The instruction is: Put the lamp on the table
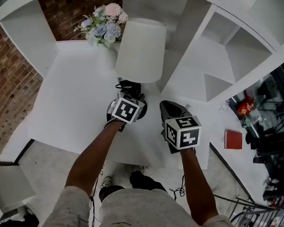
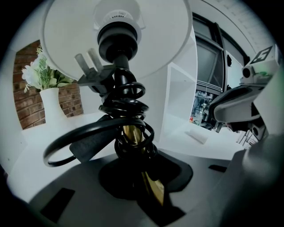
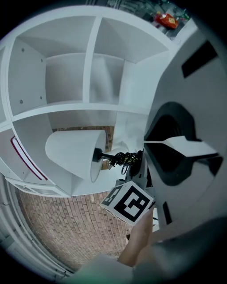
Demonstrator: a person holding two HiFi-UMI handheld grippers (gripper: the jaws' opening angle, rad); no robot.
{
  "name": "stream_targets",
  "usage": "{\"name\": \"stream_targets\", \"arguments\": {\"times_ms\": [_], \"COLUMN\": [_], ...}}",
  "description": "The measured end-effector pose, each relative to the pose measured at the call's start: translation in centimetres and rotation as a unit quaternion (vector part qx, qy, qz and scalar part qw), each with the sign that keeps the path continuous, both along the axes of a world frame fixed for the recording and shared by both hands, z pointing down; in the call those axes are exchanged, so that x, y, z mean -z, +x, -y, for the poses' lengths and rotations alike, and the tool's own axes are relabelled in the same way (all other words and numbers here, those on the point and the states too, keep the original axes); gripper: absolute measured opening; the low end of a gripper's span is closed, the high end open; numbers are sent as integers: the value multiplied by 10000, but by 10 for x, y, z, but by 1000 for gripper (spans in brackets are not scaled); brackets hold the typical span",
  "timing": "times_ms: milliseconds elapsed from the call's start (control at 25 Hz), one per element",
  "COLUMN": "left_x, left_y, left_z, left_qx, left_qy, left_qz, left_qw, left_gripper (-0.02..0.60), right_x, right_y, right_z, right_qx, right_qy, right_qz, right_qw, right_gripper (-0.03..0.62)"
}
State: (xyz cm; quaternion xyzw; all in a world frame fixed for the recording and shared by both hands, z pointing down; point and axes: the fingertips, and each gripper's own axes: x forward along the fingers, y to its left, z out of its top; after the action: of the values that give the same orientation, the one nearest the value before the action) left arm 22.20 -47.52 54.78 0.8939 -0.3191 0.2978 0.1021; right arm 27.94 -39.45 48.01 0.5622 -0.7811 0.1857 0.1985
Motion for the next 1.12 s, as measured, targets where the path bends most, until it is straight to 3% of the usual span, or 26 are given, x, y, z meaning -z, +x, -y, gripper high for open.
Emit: {"name": "stream_targets", "arguments": {"times_ms": [200,600,1120], "left_x": [-3,3,-2], "left_y": [4,1,8], "left_z": [2,18,20], "left_qx": [66,317,283], "left_qy": [-32,320,572], "left_qz": [-12,-64,-69], "left_qw": [10000,9990,9979], "left_gripper": [98,97,94], "right_x": [-2,-5,-12], "right_y": [1,1,-1], "right_z": [5,14,15], "right_qx": [134,367,464], "right_qy": [-15,-24,-34], "right_qz": [-8,-26,-31], "right_qw": [9999,9993,9989], "right_gripper": [5,5,5]}}
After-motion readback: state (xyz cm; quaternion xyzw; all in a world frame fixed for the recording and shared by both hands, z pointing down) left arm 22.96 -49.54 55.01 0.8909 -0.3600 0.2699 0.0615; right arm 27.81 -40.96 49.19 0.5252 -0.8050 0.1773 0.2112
